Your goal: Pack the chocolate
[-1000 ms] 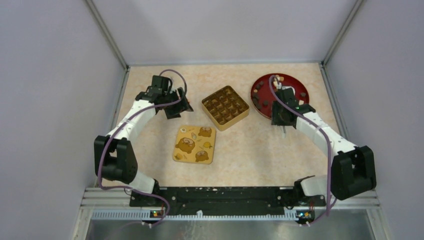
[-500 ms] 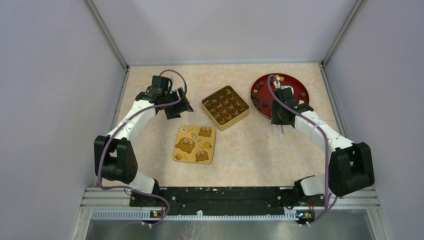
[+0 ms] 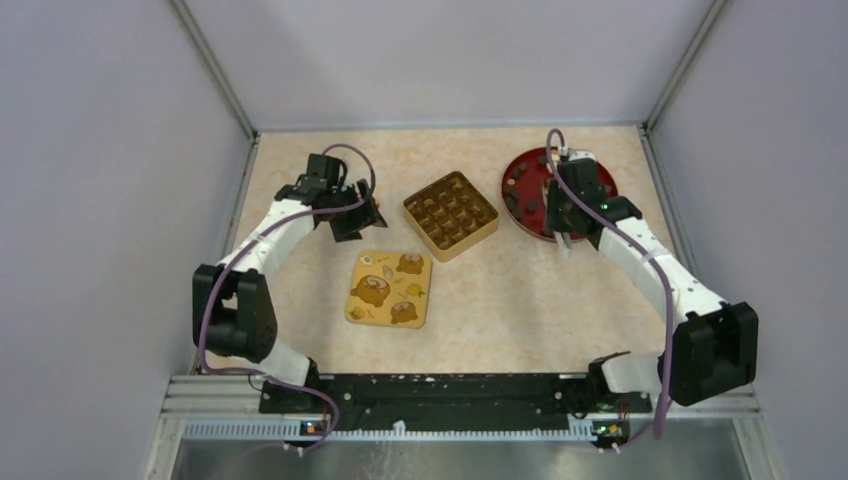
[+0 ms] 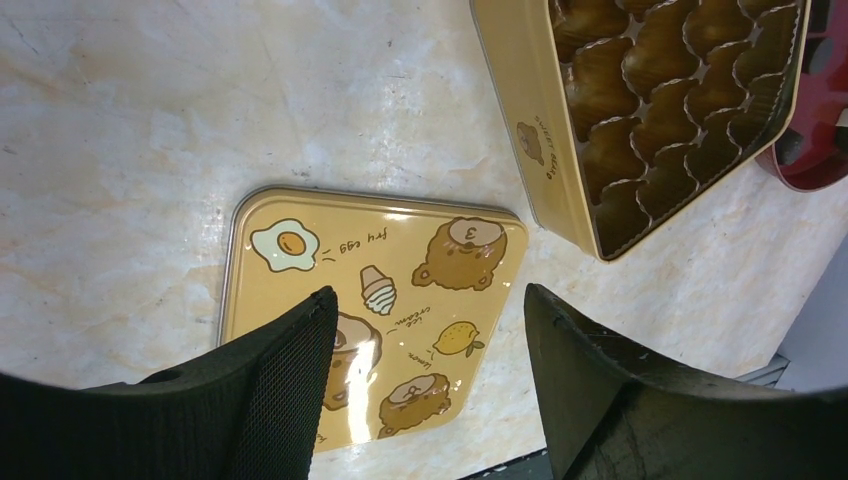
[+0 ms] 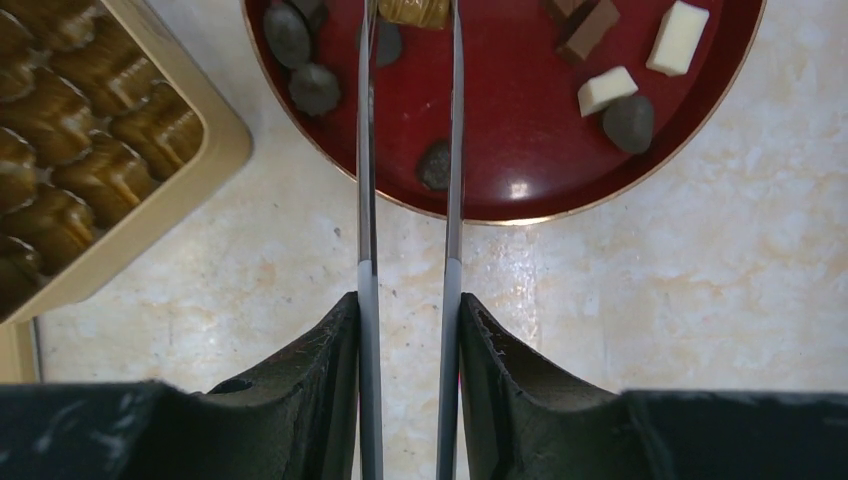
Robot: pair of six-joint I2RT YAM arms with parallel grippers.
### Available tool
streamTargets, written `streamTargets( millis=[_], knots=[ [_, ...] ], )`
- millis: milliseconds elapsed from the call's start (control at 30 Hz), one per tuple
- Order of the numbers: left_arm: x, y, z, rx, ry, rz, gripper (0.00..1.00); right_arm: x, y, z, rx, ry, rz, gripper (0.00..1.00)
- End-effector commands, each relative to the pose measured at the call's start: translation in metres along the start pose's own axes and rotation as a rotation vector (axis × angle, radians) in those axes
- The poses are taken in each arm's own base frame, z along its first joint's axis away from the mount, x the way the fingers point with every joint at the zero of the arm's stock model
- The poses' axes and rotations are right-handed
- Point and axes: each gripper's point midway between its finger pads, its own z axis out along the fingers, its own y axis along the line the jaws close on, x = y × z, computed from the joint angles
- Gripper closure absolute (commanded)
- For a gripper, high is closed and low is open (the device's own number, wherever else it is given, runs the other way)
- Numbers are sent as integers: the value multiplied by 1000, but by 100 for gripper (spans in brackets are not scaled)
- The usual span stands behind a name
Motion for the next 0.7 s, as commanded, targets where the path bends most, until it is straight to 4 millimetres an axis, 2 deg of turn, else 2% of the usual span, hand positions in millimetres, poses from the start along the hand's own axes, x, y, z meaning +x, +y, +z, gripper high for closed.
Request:
streamTargets(
  millis=[0, 67, 133, 300, 467, 667],
  knots=[
    [-8, 2, -1, -8, -34, -2, 26, -48, 11, -27, -72, -130, 28, 81],
    [-8, 3, -2, -14, -34, -3, 26, -56, 18, -33, -102, -140, 47, 81],
    [-9, 4, -1, -23, -39, -5, 26, -63, 34, -41, -159, -162, 57, 81],
    [-10, 6, 0, -37, -34, -19, 26, -74, 95, -51, -273, -187, -11, 81],
    [-11, 6, -6, -42, -53, -9, 26, -72, 147, -42, -347, -164, -82, 81],
    [-13, 16, -13, -86, -86, 4, 26, -65, 185, -20, -383, -120, -141, 80]
  ],
)
